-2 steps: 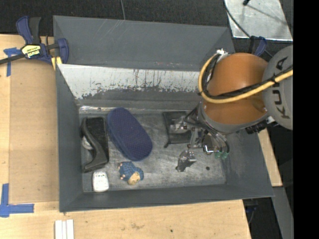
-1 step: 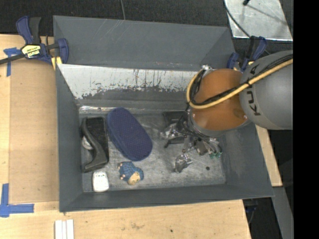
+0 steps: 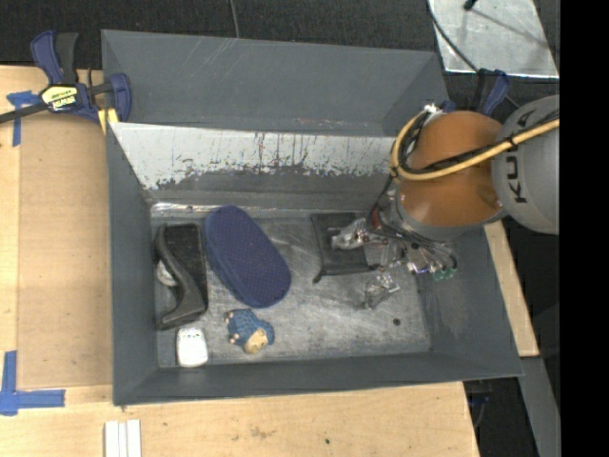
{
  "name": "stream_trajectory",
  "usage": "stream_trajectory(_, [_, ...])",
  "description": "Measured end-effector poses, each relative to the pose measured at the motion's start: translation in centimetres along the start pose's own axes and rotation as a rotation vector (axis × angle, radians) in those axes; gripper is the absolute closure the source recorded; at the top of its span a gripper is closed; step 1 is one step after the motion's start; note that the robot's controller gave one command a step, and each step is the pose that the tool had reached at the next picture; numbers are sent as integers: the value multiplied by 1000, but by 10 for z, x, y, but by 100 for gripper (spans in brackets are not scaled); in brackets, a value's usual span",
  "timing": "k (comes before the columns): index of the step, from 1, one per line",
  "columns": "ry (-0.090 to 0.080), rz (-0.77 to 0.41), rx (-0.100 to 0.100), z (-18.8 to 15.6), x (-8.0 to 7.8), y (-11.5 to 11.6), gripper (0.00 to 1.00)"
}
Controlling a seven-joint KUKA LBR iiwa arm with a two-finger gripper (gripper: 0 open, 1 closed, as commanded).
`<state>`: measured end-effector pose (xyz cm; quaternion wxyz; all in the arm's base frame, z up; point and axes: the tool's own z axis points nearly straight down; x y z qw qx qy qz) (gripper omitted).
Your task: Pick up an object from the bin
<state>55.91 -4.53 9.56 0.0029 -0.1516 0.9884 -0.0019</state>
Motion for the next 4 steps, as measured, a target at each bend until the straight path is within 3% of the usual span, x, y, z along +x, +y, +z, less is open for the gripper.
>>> stream_trajectory(1, [-1, -110, -2, 18, -39, -38, 0])
stream_trajectory(2, [-9, -108, -1, 15, -42, -37, 100])
stream_trajectory(3, [-6, -422, 1, 14, -50, -30, 100])
stream_trajectory(4, [-8, -562, 2, -180, -57, -29, 100])
